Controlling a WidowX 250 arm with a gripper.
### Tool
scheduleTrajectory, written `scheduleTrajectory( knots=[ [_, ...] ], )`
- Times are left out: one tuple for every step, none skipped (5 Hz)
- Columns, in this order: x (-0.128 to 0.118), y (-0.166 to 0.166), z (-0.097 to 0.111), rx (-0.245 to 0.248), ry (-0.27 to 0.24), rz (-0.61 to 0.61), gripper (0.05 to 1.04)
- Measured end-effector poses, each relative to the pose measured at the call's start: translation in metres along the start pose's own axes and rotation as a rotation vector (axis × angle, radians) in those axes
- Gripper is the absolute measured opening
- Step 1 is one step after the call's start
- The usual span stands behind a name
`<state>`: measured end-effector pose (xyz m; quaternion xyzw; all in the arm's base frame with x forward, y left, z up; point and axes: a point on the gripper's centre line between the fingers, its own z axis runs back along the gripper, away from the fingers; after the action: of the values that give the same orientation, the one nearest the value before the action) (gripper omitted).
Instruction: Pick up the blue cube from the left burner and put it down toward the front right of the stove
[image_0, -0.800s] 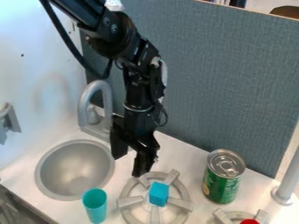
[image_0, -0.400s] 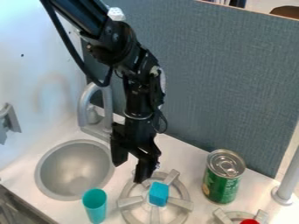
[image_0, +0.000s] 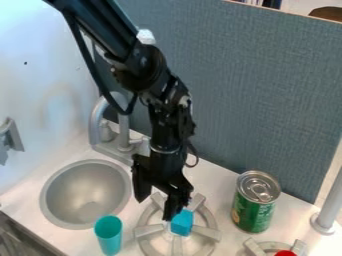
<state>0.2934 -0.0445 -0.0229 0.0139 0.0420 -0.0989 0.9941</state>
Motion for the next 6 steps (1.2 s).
scheduleTrajectory(
  knots=[
    [0.006,-0.001,-0.009,-0.005,-0.031,0.019,1.000],
    [0.009,-0.002,-0.021,-0.006,-0.012,0.044,1.000],
    [0.011,-0.003,-0.024,-0.015,-0.007,0.088,1.000],
    [0.013,-0.005,-0.025,-0.032,-0.004,0.102,1.000],
    [0.018,-0.007,-0.028,-0.046,-0.005,0.112,1.000],
    [0.024,-0.007,-0.030,-0.046,-0.011,0.135,1.000]
  ],
)
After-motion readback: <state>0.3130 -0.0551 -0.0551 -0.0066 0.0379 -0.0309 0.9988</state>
